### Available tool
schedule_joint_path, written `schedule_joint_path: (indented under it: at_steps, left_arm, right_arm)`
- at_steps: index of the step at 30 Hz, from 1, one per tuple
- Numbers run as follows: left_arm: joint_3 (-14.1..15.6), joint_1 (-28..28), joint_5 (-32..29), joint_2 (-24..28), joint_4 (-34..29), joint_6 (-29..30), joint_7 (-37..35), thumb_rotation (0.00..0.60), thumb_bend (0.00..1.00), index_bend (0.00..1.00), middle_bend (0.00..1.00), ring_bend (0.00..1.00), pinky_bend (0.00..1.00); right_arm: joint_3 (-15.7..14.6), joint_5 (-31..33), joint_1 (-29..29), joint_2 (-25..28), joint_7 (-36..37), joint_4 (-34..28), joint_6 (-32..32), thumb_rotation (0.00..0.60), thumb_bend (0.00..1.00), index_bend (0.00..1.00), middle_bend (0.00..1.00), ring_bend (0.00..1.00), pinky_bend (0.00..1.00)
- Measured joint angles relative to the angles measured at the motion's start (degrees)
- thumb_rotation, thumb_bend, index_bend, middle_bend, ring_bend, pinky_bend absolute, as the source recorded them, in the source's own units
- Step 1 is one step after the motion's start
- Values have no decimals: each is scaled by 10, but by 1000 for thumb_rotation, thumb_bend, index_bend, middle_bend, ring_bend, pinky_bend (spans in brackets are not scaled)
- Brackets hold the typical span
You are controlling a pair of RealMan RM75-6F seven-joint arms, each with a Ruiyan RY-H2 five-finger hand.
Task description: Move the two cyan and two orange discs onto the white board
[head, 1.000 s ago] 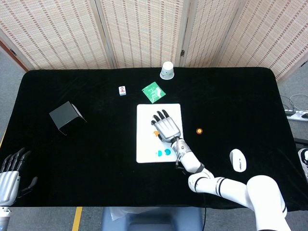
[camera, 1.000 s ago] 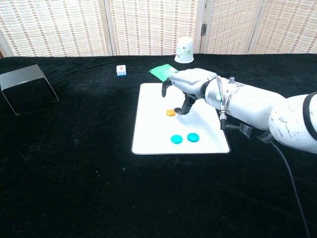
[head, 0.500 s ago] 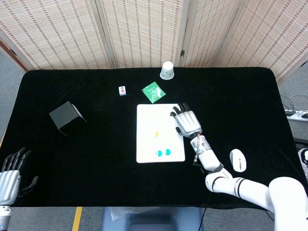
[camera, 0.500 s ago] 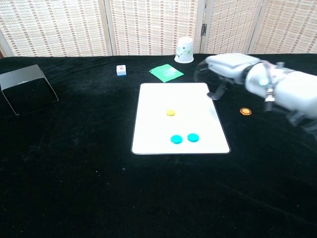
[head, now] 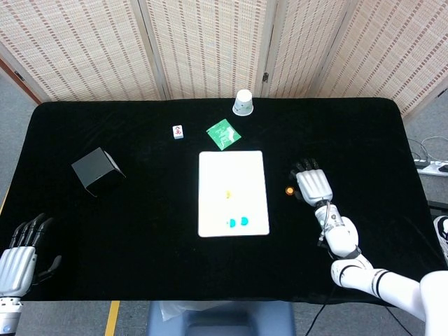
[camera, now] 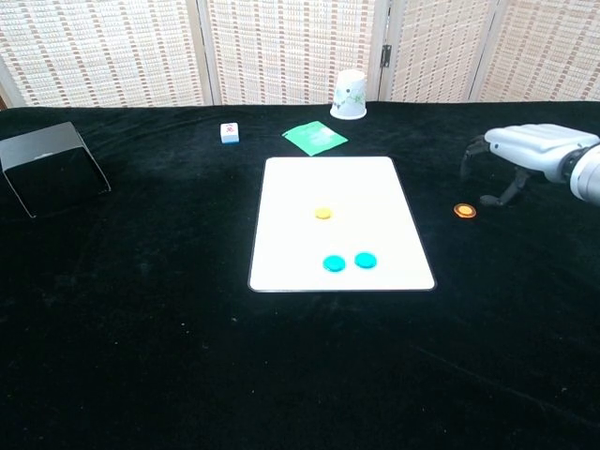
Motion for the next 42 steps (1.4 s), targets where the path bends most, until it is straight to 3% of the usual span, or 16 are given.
schedule_joint_path:
  at_steps: [20,42]
  left_arm:
    - [2,2,-7,0,3,-2,0,600,401,106,17,61,0]
    - [1,4,-10,-2,10,-3,-5,600,401,106,18,61,0]
  right_arm:
    - [-4,-26,2,-53,23,80,-28,600,447,395,174,35,0]
    - [8,-25,7,-67,8,95,-33,600,447,495,210,40,0]
